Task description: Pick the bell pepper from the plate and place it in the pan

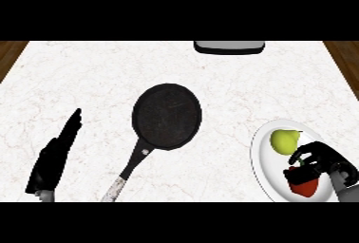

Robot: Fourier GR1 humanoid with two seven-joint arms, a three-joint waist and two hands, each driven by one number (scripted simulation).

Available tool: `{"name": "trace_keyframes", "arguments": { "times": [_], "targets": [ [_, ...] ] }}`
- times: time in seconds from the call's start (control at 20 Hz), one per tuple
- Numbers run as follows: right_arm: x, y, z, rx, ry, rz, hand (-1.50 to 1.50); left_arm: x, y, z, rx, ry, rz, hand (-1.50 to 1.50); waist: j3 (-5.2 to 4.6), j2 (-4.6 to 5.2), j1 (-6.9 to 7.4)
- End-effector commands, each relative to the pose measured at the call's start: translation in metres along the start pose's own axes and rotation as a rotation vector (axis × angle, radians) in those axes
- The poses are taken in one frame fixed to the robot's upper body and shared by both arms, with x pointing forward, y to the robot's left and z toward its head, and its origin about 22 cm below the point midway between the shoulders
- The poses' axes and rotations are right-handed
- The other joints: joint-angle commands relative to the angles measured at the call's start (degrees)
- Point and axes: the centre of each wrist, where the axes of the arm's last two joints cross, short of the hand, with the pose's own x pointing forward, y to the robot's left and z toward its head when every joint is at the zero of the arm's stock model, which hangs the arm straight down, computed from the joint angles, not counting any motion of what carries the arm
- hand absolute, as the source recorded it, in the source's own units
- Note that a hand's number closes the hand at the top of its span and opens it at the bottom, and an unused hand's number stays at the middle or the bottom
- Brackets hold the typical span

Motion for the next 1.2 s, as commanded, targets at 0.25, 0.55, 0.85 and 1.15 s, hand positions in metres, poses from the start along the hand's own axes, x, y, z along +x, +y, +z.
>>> {"name": "trace_keyframes", "arguments": {
  "times": [0.25, 0.55, 0.85, 1.15],
  "targets": [
    [0.016, 0.100, 0.064, -0.154, -0.094, 0.013, 1.50, -0.002, 0.020, 0.001, 0.013, 0.014, 0.011, 0.00, 1.10, 0.22, -0.52],
    [0.017, 0.085, 0.094, -0.522, -0.131, 0.023, 1.50, -0.012, 0.013, 0.008, 0.017, 0.031, -0.001, 0.00, 1.01, -0.06, -1.20],
    [0.050, 0.047, 0.135, -0.977, -0.461, 0.031, 1.50, -0.005, 0.003, 0.007, 0.000, 0.011, 0.004, 0.00, 1.03, -0.17, -0.26],
    [0.108, 0.064, 0.172, -1.039, -0.565, 0.054, 1.50, -0.007, -0.003, 0.000, 0.000, 0.008, 0.000, 0.00, 1.09, 0.63, 1.11]
  ]
}}
